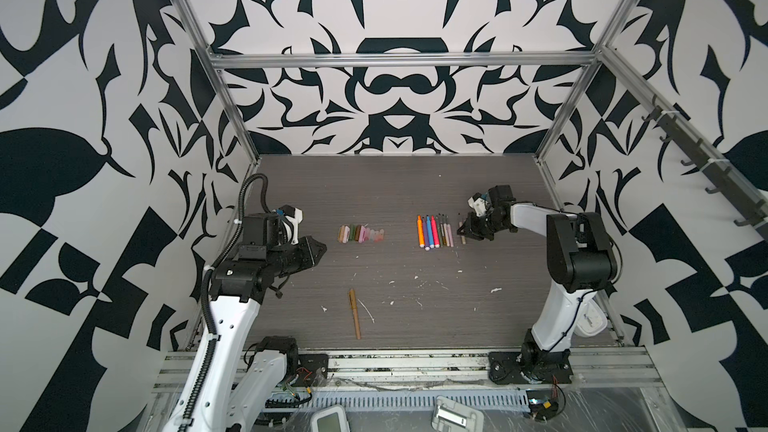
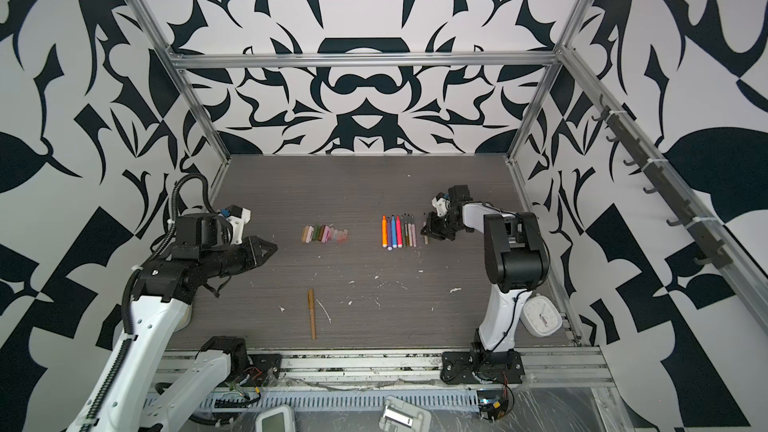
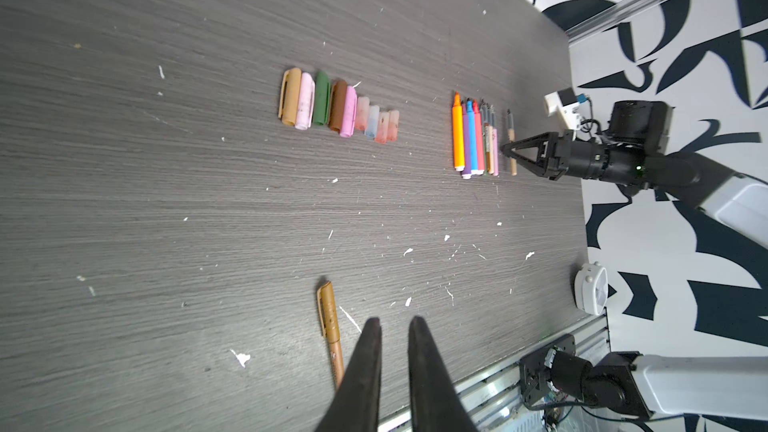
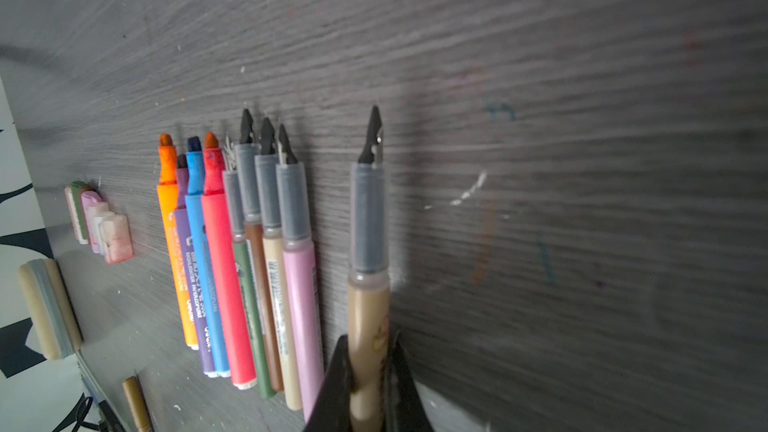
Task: Open the pen caps
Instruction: 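Carry the uncapped tan pen to the pen row while the left arm withdraws, then lower the tan pen beside the grey-tipped pens and open the right gripper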
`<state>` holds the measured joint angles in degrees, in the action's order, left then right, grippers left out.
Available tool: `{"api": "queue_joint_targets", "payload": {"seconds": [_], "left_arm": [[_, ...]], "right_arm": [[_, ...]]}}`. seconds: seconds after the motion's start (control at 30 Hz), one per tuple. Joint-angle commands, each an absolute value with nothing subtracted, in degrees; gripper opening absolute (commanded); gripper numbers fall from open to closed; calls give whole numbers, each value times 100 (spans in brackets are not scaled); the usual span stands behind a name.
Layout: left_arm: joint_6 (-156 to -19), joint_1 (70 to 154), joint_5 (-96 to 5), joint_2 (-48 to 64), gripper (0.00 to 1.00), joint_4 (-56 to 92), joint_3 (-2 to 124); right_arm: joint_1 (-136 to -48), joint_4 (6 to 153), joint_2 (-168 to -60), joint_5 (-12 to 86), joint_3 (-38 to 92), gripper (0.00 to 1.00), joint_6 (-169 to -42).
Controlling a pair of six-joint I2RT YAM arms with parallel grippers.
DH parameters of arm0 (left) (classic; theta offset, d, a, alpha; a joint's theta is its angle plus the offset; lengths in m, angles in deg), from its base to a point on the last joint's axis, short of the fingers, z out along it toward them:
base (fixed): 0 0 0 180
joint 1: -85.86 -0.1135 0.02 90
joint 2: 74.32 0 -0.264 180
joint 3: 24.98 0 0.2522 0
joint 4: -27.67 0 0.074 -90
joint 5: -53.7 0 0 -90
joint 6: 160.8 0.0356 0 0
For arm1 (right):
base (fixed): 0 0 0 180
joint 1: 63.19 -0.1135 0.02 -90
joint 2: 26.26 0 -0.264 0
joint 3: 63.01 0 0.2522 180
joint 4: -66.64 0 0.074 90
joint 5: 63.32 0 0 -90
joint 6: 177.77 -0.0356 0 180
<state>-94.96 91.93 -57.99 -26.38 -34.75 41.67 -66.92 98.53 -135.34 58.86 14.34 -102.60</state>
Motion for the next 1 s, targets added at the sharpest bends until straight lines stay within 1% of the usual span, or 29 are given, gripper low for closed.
{"api": "queue_joint_targets", "payload": {"seconds": [0.0, 0.1, 0.33, 0.43, 0.5, 0.6, 0.8, 0.97], "left_arm": [[-9488, 9201, -5854, -2668, 16, -3531, 4138], [-9488, 9201, -5847, -2711, 16, -3524, 4128], [-9488, 9201, -5875, -2574, 16, -3531, 4134], [-9488, 9201, -5857, -2606, 16, -3531, 4125], [-9488, 9201, -5848, -2607, 16, -3535, 4120], [-9488, 9201, -5852, -2598, 16, -3531, 4117], [-9488, 9201, -5852, -2603, 16, -3531, 4116], [-9489, 9201, -5845, -2598, 16, -3530, 4116]], "right_arm": [[-6715, 9958, -13595, 5946, 1526, 12, -10113], [-6722, 9956, -13603, 5933, 1542, 17, -10112], [-6715, 10079, -13778, 5997, 1684, 22, -10123], [-6717, 10068, -13791, 6033, 1667, 28, -10139], [-6719, 10087, -13797, 6036, 1675, 29, -10134], [-6715, 10097, -13775, 6047, 1667, 29, -10161], [-6715, 10062, -13779, 6187, 1684, 18, -10225], [-6715, 9984, -13830, 6360, 1677, 17, -10257]]}}
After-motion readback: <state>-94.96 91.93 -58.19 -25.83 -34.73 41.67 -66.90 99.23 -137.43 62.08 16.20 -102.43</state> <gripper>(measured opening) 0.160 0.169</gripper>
